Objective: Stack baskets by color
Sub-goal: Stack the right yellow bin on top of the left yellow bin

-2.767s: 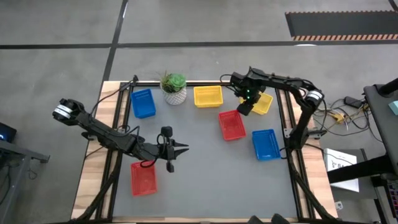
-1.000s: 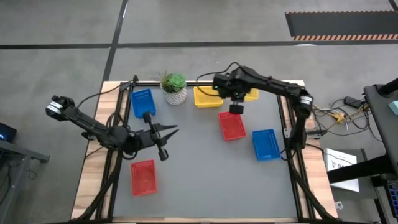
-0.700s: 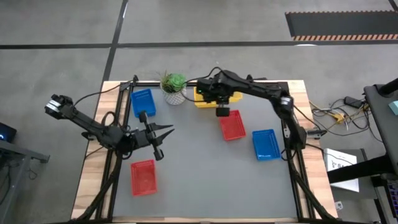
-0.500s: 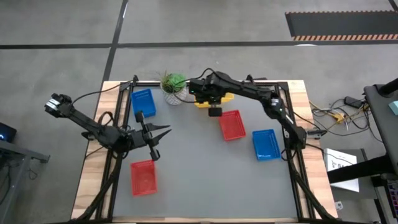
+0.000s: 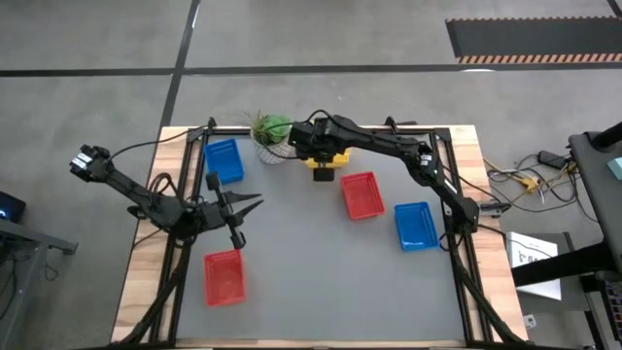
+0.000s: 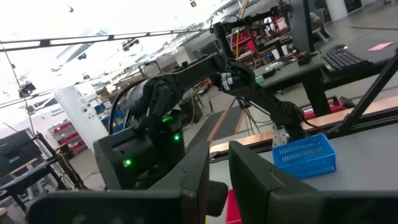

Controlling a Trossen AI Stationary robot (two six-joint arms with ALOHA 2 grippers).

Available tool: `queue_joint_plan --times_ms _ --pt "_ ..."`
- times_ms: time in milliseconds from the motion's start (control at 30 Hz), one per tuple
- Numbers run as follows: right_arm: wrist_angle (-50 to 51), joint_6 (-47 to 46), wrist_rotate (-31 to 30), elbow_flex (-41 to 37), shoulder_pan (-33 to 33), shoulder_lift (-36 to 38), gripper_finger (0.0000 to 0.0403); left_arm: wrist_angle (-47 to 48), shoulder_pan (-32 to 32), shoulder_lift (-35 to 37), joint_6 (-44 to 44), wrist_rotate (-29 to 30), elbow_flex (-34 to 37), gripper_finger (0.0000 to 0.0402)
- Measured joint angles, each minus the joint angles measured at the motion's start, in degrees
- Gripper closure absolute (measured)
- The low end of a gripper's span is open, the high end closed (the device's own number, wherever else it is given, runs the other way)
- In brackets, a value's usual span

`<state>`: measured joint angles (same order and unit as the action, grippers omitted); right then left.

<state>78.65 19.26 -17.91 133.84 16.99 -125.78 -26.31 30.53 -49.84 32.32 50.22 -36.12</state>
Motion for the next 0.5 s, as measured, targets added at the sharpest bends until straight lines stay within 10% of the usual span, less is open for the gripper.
queue_joint_plan --times_ms 500 --pt "-2.59 -1.31 0.19 0.0 0.26 -3.35 0.0392 0.0 -0.03 0.28 1.07 0.02 0.0 0.0356"
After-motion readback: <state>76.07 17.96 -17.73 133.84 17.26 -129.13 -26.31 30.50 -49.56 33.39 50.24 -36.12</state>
